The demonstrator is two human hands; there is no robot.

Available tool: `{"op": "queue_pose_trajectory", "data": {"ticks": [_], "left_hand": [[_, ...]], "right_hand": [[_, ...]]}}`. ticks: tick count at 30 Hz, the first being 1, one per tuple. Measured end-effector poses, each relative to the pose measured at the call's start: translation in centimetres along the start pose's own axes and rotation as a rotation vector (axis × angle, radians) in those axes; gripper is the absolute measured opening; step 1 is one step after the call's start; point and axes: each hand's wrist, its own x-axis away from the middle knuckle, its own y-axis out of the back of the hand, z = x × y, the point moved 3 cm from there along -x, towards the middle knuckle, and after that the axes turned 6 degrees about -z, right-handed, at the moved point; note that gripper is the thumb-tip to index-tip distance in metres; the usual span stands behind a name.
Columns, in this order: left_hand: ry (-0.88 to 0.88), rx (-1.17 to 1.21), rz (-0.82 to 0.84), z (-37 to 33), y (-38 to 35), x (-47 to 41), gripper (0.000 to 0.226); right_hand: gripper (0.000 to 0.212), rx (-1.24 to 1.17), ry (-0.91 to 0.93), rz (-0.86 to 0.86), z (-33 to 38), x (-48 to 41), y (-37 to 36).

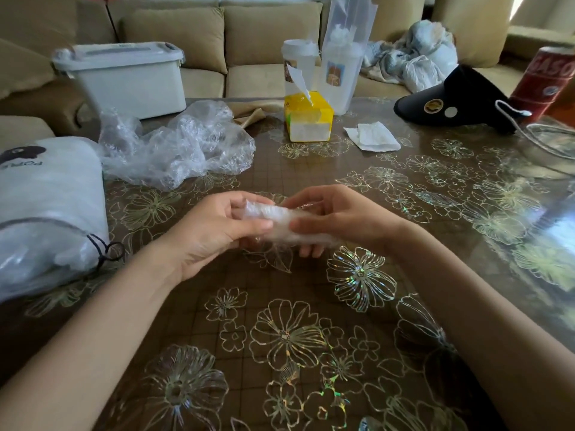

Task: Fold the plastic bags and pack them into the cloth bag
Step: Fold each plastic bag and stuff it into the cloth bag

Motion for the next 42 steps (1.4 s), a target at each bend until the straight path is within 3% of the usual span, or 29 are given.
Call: {"op": "queue_pose_trajectory", "data": {"ticks": [4, 9, 11, 15, 17, 20, 22, 25, 27, 29, 31, 34, 37, 42], "left_hand": [[0.027, -0.054, -0.039, -1.4, 1.8, 2.2, 0.035], [0.025, -0.030, -0.293, -2.3, 5.0, 5.7, 0.019], [0.022, -0.030, -0.399, -2.3, 6.1, 7.1, 0.017], [0.025, -0.086, -0.424, -3.0, 8.2, 11.1, 0.017], [0.033, -0.091, -0.424, -2.9, 9.1, 12.9, 0.017], [0.055, -0.056, -0.479, -1.8, 10.2, 15.1, 0.017], [0.080, 0.019, -0.505, -0.6, 10.9, 16.4, 0.018], [0.089, 0.088, -0.526, 0.6, 12.1, 17.9, 0.016], [0.035, 0.073, -0.623, 1.1, 13.7, 18.6, 0.014], [-0.097, -0.105, -0.828, 1.7, 15.5, 18.8, 0.016], [-0.258, -0.424, -0.981, 2.0, 16.8, 18.7, 0.021], [-0.340, -0.764, -0.964, 3.3, 17.6, 17.5, 0.019], [-0.355, -0.821, -0.894, 4.2, 17.1, 16.0, 0.024], [-0.611, -0.975, -0.888, 3.2, 17.0, 14.0, 0.037]], "right_hand": [[0.018, -0.056, 0.040, 0.084, 0.6, 0.3, -1.2], [0.005, -0.044, 0.090, 0.094, 1.7, 0.5, -3.1], [0.009, -0.041, 0.094, 0.089, 1.7, 0.6, -3.6], [0.026, -0.151, 0.125, 0.037, 4.0, 1.2, -5.5], [0.043, -0.110, 0.094, 0.102, 5.7, 1.4, -8.0], [0.033, 0.037, 0.116, 0.284, 7.6, 2.3, -12.5], [0.018, 0.211, 0.204, 0.258, 7.9, 2.4, -14.6], [0.018, 0.301, 0.198, 0.184, 7.8, 2.8, -16.0], [0.015, 0.357, 0.191, 0.149, 7.9, 3.2, -16.8], [0.003, 0.280, 0.152, 0.075, 7.6, 3.2, -17.0], [0.014, 0.133, 0.056, -0.002, 7.2, 3.1, -17.2], [0.005, 0.004, -0.078, -0.092, 7.0, 2.4, -18.5], [0.010, -0.103, -0.168, -0.192, 6.6, 1.2, -20.3], [0.019, 0.390, 0.074, -0.318, 7.7, -1.3, -21.0]]}}
